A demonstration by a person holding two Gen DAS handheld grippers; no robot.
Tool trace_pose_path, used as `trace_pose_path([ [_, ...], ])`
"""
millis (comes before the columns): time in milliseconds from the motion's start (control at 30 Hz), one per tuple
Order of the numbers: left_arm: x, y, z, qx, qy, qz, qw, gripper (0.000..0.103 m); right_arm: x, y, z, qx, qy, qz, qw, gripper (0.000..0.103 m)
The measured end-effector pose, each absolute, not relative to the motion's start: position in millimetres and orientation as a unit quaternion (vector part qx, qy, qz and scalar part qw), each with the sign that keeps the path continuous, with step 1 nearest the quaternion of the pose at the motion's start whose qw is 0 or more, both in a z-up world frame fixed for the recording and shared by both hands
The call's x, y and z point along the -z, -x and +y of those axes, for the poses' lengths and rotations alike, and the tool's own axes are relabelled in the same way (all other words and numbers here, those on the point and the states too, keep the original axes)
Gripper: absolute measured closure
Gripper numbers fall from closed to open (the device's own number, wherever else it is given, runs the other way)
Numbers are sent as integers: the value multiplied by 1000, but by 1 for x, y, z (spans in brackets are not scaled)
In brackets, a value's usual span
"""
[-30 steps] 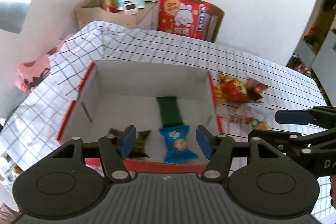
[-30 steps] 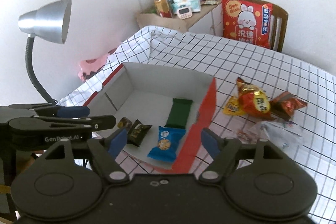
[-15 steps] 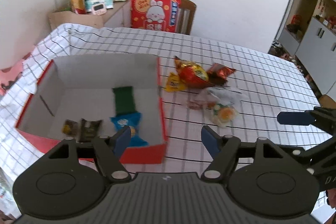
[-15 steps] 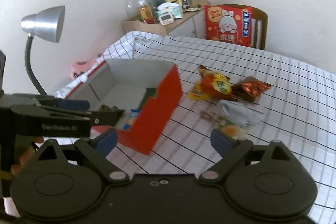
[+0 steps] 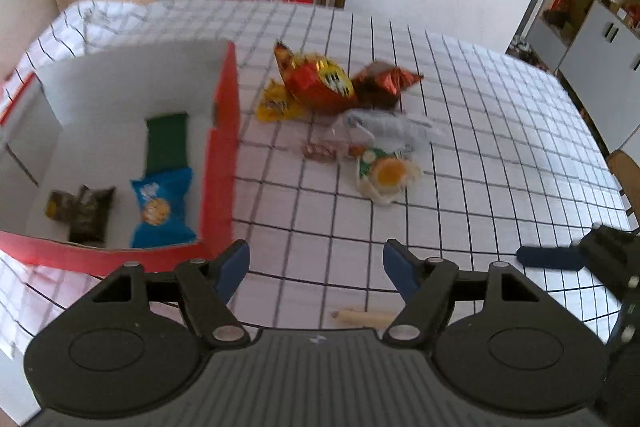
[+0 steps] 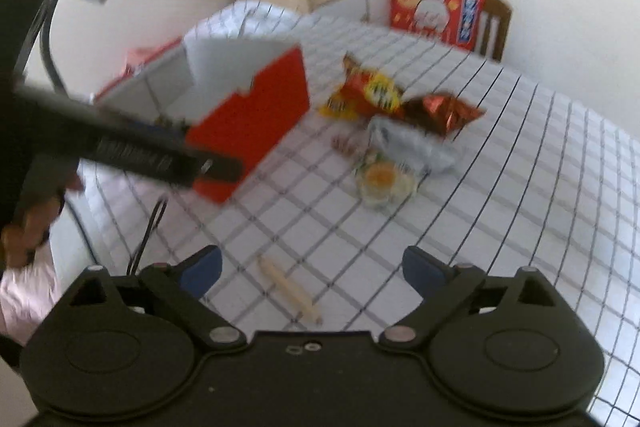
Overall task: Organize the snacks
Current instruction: 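Grasp the clear round-pastry packet with the right tool while the left tool reaches the wooden stick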
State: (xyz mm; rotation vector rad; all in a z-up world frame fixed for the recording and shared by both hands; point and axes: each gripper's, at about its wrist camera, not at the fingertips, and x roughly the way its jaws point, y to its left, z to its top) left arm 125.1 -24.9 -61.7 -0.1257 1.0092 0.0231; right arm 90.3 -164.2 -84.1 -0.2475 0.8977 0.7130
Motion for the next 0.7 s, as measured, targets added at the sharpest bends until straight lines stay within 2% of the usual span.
trace_pose_path([
  [133,77,-140,-34,-7,62,510,858,30,104,-90,-160,-354,146,437,814,20],
  [300,96,-150,-42,-4,63,545,836,30,117,-105,-162,-357,159,447,805,27],
  [433,103,-152,-43,-13,68,561,825,30,114,-134,-175,-332,137,450,818,27],
  [700,98,-144,-52,45,23,539,841,31,114,-198,-166,-317,114,446,829,28],
])
